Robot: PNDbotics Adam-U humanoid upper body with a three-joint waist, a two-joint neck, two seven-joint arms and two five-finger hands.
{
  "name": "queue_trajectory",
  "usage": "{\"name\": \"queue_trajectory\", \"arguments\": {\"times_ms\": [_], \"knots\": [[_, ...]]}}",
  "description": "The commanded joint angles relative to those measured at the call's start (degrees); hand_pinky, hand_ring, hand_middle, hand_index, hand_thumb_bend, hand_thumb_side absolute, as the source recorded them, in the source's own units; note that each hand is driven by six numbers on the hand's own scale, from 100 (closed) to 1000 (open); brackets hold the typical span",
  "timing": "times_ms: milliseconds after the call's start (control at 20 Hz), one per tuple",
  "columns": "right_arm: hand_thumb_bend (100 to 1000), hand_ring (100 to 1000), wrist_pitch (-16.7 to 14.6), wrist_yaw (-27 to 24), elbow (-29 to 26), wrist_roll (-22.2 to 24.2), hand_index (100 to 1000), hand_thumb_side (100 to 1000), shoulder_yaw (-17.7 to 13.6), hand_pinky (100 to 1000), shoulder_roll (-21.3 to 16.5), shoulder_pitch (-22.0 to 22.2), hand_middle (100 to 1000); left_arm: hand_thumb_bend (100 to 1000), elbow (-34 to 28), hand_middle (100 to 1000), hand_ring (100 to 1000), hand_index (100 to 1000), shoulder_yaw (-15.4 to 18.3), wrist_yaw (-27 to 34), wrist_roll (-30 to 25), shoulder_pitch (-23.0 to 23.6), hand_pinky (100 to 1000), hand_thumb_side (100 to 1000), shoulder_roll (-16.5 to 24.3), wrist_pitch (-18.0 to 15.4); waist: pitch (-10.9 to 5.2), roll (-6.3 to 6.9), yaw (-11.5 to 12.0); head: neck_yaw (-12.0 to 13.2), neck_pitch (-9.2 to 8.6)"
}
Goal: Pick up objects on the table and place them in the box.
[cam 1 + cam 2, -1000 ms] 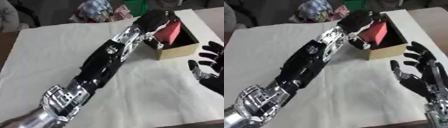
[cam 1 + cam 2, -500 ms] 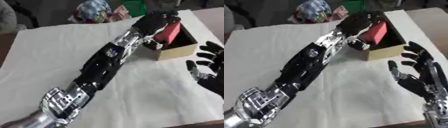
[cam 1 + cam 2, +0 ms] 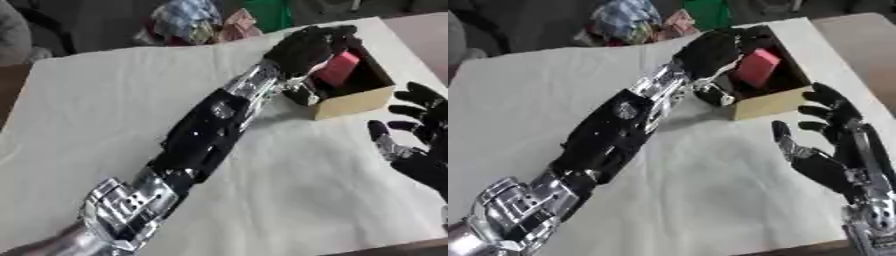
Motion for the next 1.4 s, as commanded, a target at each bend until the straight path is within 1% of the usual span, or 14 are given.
{"name": "queue_trajectory", "arguments": {"times_ms": [50,300,350,550,700,900,1200,1400], "knots": [[348,806,-0.1,-0.1,-0.5,0.2,930,171,0.1,720,-0.3,-1.0,818,555,-0.7,954,871,967,0.4,-0.1,1.1,-0.9,843,129,0.5,0.2,-0.81,-0.49,0.1,-0.1,-0.71],[348,806,-0.1,-0.1,-0.5,0.1,930,170,0.0,721,-0.2,-0.9,818,527,-1.6,939,861,956,0.3,2.2,1.4,-0.7,838,126,1.0,0.3,-0.97,-0.79,0.9,-0.2,-0.64],[348,806,-0.1,-0.1,-0.5,0.1,930,170,0.0,721,-0.2,-0.8,818,506,-2.1,928,852,949,0.2,3.2,1.4,-0.7,834,122,1.1,0.3,-1.04,-0.87,1.2,-0.3,-0.56],[346,806,-0.1,0.0,-0.5,-0.2,930,169,-0.3,721,-0.3,-0.3,818,442,-5.6,887,816,933,0.5,10.4,1.1,0.0,817,104,2.5,1.5,-1.54,-1.3,2.7,-0.7,-0.07],[346,806,-0.1,0.1,-0.5,-0.6,930,168,-0.8,721,-0.5,0.4,818,411,-9.6,865,795,926,0.7,18.0,0.3,0.7,805,100,4.7,3.2,-2.11,-1.6,4.6,-1.2,0.44],[345,806,-0.1,0.4,-0.6,-1.5,930,166,-1.7,722,-0.9,1.2,819,344,-17.4,837,765,916,1.2,30.1,-0.8,2.8,786,100,8.9,6.8,-2.59,-2.0,7.6,-2.5,1.02],[344,806,0.2,1.1,-1.0,-3.1,931,161,-3.5,723,-2.0,1.7,820,265,-30.4,810,734,904,3.4,47.8,-0.8,8.6,764,100,16.3,13.0,-3.12,-2.64,12.1,-4.8,1.71],[338,805,0.7,1.6,-1.0,-4.3,932,163,-4.7,722,-3.1,1.9,820,224,-38.5,801,720,902,5.0,56.1,0.0,13.8,754,100,20.6,15.7,-3.28,-3.12,15.7,-6.3,2.07]]}}
